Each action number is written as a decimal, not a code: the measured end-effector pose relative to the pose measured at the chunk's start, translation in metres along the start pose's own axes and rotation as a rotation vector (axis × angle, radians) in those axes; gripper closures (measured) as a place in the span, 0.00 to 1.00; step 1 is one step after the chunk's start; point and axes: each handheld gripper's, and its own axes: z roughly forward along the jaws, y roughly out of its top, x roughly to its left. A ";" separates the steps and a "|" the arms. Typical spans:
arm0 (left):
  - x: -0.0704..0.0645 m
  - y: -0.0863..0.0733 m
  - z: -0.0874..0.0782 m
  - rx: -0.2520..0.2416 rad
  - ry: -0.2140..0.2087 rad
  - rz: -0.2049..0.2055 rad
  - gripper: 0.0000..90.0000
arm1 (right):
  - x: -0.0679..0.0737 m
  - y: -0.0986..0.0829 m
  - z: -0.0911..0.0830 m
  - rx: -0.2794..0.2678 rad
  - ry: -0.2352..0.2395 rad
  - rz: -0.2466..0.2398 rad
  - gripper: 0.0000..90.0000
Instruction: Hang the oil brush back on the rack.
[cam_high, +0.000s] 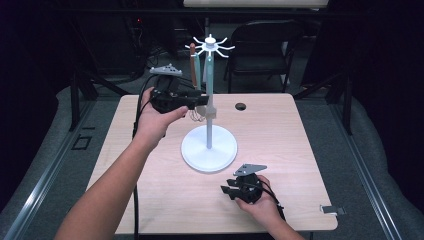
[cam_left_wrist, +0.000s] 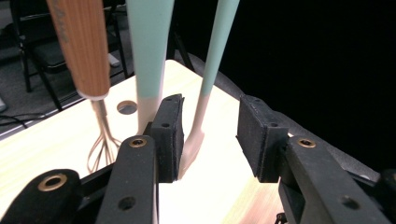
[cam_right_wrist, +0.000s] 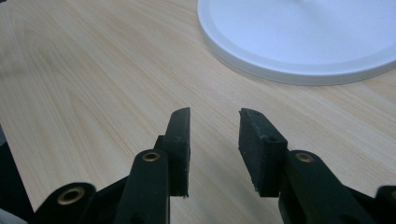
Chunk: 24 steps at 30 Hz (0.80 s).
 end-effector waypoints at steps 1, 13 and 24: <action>0.000 0.000 -0.003 -0.004 -0.002 0.000 0.67 | 0.000 0.000 0.000 -0.002 0.002 0.003 0.72; -0.007 -0.010 -0.019 -0.012 0.044 0.024 0.61 | -0.003 0.000 -0.002 0.002 -0.001 0.008 0.71; -0.002 -0.038 -0.022 0.018 0.105 0.022 0.55 | -0.008 0.003 -0.008 -0.010 -0.014 0.021 0.69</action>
